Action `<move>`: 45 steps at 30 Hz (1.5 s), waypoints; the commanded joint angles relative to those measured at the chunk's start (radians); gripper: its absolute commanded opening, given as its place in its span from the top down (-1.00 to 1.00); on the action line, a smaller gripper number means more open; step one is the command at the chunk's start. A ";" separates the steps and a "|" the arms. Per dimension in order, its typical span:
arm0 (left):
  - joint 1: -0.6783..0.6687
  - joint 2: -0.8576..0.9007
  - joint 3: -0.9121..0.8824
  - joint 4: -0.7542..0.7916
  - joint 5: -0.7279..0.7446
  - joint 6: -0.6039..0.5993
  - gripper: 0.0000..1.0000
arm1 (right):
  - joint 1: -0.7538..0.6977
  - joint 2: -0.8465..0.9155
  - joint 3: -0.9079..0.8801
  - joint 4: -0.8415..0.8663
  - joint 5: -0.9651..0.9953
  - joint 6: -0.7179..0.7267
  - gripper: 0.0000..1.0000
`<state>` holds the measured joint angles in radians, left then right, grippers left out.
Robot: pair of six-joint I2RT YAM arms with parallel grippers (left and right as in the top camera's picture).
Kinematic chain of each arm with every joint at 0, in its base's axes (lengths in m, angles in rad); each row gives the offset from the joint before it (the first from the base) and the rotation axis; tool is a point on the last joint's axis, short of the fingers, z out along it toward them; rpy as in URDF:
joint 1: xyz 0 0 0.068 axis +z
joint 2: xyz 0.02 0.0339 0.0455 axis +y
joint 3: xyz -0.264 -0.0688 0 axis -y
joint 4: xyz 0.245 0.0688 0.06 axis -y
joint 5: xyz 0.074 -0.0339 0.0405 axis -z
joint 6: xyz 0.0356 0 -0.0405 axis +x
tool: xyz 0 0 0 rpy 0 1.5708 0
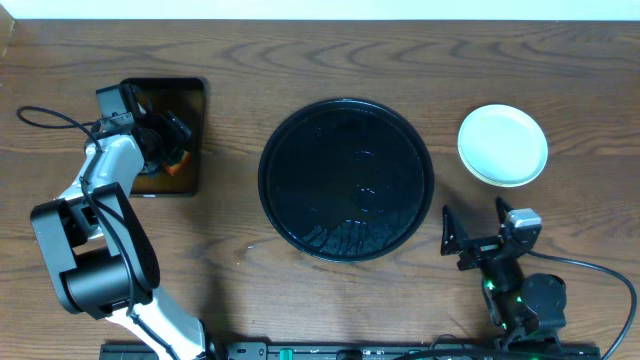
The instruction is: Clean dirty plates on tray and stack at the side
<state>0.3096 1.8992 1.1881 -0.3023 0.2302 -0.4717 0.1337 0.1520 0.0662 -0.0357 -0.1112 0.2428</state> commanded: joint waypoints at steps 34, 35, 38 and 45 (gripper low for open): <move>0.000 -0.023 0.009 0.002 0.002 -0.002 -0.64 | -0.127 -0.147 -0.061 -0.038 0.135 -0.188 -0.98; 0.000 -0.023 0.009 0.002 0.002 -0.002 -0.64 | -0.127 -0.147 -0.061 -0.038 0.135 -0.188 -0.99; 0.000 -0.023 0.009 0.002 0.002 -0.002 -0.64 | -0.127 -0.147 -0.061 -0.038 0.135 -0.188 -0.99; 0.000 -0.023 0.009 0.002 0.002 -0.002 -0.64 | -0.127 -0.147 -0.061 -0.038 0.135 -0.188 -0.98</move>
<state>0.3096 1.8992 1.1881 -0.3023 0.2302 -0.4717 0.0135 0.0124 0.0071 -0.0700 0.0124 0.0689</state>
